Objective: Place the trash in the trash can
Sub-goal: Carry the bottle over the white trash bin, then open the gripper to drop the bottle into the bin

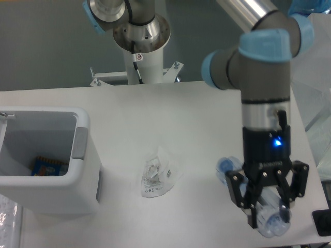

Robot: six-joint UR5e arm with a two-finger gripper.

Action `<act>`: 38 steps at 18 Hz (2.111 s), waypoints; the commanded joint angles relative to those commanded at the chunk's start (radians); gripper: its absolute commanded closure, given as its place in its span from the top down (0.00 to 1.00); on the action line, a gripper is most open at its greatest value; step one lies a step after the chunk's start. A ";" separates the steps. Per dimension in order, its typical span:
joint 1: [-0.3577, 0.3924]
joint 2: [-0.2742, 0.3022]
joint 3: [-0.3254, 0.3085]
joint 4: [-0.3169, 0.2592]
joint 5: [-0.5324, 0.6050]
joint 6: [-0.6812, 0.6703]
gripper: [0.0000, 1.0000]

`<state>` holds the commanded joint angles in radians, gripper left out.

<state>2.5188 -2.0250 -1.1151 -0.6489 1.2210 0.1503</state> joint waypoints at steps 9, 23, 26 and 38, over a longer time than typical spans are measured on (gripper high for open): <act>-0.133 0.130 -0.048 0.000 0.003 0.006 0.62; -0.379 0.186 -0.115 -0.002 0.008 -0.014 0.62; -0.411 0.178 -0.121 0.000 0.009 -0.014 0.62; -0.486 0.151 -0.166 0.002 0.009 -0.012 0.65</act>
<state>2.0325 -1.8745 -1.2808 -0.6474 1.2303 0.1381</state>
